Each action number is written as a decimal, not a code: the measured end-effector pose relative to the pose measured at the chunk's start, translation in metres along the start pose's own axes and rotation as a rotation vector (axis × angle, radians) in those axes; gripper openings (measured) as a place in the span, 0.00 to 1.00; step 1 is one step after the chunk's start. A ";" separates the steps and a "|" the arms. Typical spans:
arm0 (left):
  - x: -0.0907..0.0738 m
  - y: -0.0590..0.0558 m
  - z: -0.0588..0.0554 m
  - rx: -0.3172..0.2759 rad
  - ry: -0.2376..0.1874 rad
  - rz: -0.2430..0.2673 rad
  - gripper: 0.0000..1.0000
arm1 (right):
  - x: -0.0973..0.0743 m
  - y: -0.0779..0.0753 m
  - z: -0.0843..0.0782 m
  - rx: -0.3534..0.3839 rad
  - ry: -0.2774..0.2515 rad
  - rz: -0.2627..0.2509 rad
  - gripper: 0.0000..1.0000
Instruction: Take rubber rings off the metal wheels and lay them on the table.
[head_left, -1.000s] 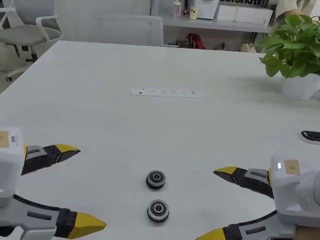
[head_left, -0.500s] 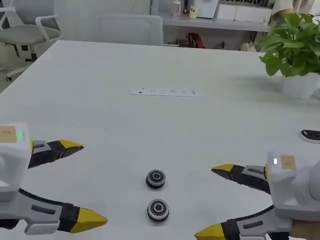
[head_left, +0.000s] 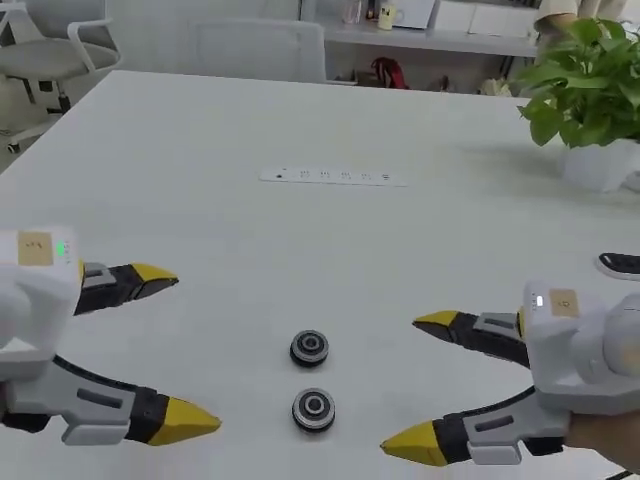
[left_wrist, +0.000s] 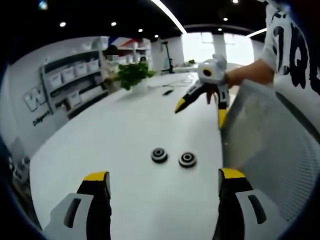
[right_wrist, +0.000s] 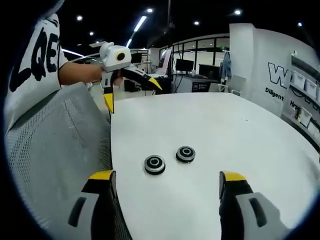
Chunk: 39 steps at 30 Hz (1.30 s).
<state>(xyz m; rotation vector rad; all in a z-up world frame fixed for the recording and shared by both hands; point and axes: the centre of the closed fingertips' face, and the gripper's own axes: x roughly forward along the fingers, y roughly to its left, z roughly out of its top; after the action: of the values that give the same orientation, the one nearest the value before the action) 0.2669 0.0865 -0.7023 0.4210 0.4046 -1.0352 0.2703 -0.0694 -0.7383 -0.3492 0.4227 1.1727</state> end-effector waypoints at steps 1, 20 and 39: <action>0.001 0.000 0.000 0.003 0.001 -0.004 0.90 | 0.000 0.000 0.000 0.000 -0.001 0.000 0.81; 0.010 -0.004 0.000 0.025 0.020 -0.036 0.86 | 0.014 -0.001 0.002 -0.044 0.015 0.045 0.73; 0.019 -0.002 -0.003 0.035 0.041 -0.071 0.81 | 0.020 -0.001 -0.001 -0.067 0.042 0.080 0.67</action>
<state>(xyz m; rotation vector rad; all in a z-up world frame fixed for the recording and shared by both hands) 0.2732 0.0729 -0.7153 0.4628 0.4409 -1.1052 0.2779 -0.0539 -0.7492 -0.4190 0.4381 1.2615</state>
